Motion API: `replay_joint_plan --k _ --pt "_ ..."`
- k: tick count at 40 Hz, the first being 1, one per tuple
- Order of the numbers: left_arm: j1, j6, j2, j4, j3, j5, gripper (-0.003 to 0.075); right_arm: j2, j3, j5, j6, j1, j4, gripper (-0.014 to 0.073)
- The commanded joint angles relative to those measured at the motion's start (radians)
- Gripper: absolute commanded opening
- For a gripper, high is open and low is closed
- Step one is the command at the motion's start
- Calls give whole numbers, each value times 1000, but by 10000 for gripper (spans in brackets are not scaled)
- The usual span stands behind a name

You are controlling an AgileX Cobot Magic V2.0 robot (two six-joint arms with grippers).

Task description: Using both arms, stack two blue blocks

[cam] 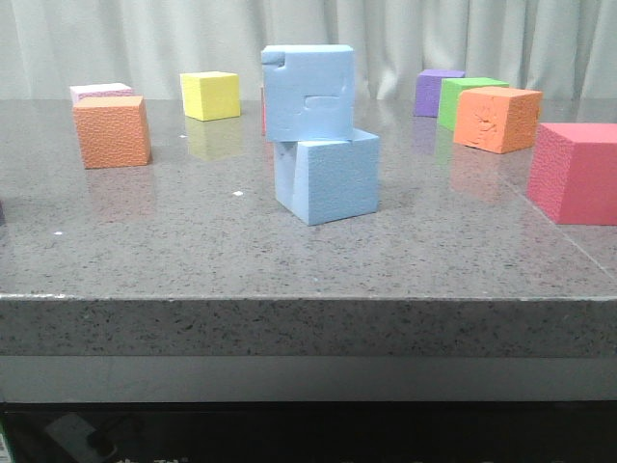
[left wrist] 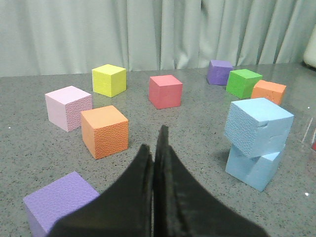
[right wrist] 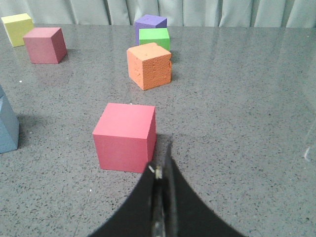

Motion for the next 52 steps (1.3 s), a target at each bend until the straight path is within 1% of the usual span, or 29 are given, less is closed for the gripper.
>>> replay_joint_plan --k 1,52 --pt "2 0 3 0 -26 -84 -18 9 -27 -82 -10 1 3 -71" --pt "2 0 3 0 -10 -94 -18 9 -27 -82 -10 1 3 -71"
